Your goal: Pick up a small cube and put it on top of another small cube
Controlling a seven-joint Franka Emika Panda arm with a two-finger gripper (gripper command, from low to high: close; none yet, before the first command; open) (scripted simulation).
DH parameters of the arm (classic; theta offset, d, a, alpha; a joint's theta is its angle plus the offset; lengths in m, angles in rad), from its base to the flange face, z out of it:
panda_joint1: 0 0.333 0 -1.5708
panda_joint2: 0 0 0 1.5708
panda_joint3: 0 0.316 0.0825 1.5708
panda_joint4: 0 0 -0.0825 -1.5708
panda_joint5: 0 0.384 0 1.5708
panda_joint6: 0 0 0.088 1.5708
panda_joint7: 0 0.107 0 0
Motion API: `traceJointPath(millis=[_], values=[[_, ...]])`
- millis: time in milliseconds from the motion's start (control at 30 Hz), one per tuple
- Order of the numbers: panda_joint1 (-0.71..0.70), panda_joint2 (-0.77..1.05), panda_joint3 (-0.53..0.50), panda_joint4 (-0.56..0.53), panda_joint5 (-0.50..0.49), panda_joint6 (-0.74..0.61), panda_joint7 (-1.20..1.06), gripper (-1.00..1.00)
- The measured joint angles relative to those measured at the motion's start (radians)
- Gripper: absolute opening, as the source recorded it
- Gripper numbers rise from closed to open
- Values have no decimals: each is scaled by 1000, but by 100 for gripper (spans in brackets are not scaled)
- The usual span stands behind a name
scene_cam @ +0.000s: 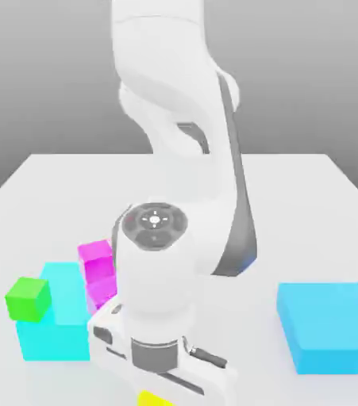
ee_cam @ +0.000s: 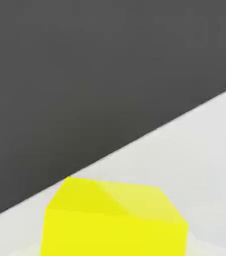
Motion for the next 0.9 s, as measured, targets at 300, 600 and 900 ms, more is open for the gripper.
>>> traceJointPath(millis=[300,600,900], values=[[-66,-317,-49,-157,-3,-164,-45,-100],[-109,-595,-103,-321,58,-273,-137,-100],[-111,-489,-106,-360,63,-127,-144,100]])
